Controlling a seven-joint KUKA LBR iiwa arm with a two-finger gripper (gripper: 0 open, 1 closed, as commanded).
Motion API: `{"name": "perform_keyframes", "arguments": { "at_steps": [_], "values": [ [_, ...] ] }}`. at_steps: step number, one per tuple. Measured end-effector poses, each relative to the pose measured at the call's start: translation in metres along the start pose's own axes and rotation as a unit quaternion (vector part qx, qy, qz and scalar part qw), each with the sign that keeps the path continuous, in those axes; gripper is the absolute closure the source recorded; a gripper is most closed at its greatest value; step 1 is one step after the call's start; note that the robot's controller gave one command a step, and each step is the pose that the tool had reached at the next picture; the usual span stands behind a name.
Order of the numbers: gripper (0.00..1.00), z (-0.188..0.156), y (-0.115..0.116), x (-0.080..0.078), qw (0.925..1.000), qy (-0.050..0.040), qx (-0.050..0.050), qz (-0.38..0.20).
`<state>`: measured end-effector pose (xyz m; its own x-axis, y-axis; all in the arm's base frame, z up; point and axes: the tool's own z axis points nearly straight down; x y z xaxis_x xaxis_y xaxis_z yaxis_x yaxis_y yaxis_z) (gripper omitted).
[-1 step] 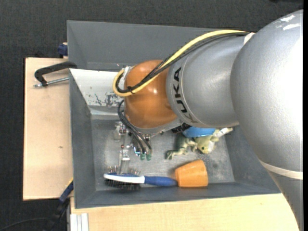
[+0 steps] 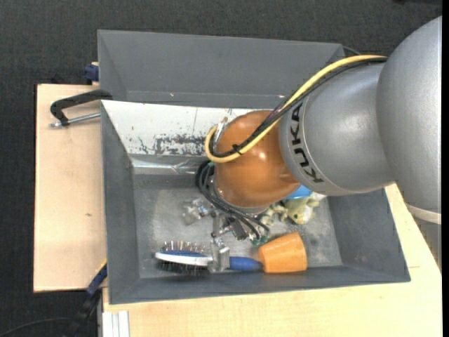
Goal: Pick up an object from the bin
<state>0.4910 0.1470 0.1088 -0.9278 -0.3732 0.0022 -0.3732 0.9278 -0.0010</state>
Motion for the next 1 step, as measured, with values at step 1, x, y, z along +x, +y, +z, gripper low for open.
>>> {"name": "perform_keyframes", "arguments": {
  "at_steps": [1],
  "values": [
    [0.0, 0.0043, -0.0082, 0.0007, 0.9918, -0.0014, 0.0, -0.128]
  ]
}}
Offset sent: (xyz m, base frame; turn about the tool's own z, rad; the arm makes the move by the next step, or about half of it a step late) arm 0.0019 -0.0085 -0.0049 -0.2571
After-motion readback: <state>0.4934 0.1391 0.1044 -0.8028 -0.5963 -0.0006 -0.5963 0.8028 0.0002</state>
